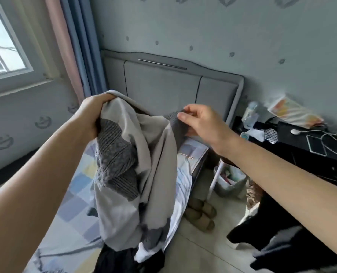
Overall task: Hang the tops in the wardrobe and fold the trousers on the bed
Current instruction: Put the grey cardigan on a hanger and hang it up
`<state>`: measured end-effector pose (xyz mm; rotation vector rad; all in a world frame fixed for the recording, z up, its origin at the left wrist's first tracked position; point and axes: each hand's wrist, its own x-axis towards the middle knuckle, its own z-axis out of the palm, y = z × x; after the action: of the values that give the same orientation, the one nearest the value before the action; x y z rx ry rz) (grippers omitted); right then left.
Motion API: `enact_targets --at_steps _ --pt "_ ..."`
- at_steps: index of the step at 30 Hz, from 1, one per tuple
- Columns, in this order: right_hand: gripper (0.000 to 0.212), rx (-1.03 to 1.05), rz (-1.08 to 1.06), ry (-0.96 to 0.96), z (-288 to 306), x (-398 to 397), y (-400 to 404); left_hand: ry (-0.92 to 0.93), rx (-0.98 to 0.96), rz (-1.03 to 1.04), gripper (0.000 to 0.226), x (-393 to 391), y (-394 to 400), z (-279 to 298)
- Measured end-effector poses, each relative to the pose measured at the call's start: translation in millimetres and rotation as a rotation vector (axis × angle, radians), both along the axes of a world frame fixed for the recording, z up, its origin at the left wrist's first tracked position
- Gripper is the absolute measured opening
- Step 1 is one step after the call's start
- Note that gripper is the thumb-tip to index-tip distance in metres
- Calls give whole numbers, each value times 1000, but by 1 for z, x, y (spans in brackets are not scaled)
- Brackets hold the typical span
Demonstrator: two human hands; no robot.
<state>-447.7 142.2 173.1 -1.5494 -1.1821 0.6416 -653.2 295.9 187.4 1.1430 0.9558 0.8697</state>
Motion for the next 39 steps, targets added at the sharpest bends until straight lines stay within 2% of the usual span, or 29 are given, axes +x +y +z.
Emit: enact_targets --at_steps 4,7,10,11,12,13,14,16,17,18,20,21,22,25,28,29,32,35,37,39 --pt "11 241 -196 -49 62 16 -34 131 174 -256 45 57 -16 6" --pt "25 384 -338 -304 99 33 -50 350 409 -412 41 102 -29 13" --pt "31 470 -506 -623 129 56 -79 774 817 -290 47 142 -61 27" --pt "30 495 -549 -688 136 62 -89 859 916 -254 46 151 -71 30" --pt "29 516 -595 -732 142 69 -101 865 1000 -236 40 160 -90 34" --pt "28 532 -645 -763 148 77 -113 763 1052 -237 30 171 -108 38" --pt "27 530 -694 -780 152 85 -121 549 1057 -246 21 178 -128 43" --pt "28 500 -759 -798 160 101 -141 18 889 -419 25 197 -178 61" --pt "29 480 -773 -794 160 106 -147 -98 823 -524 32 204 -196 67" --pt "32 465 -799 -789 163 114 -158 -58 853 -606 40 218 -216 73" --pt "37 441 -810 -756 161 122 -176 183 1032 -659 43 242 -240 73" --pt "37 441 -808 -733 160 128 -187 261 1060 -656 38 257 -247 70" --pt "36 445 -805 -702 159 133 -195 272 998 -672 36 267 -245 66" --pt "30 438 -883 -655 152 169 -237 50 633 -803 52 289 -248 65" --pt "20 305 -930 -538 136 202 -278 -111 459 -827 31 303 -265 81" --pt "23 260 -912 -492 128 206 -285 -154 414 -851 24 305 -271 89" --pt "29 185 -648 -303 106 217 -308 -205 331 -926 21 321 -292 110" --pt "23 -18 -417 -240 79 228 -325 -211 314 -943 22 336 -312 118" --pt "21 -144 -412 -298 55 239 -333 -210 305 -952 26 345 -324 122" --pt "30 -239 -460 -430 36 252 -340 -192 285 -917 29 350 -327 125"
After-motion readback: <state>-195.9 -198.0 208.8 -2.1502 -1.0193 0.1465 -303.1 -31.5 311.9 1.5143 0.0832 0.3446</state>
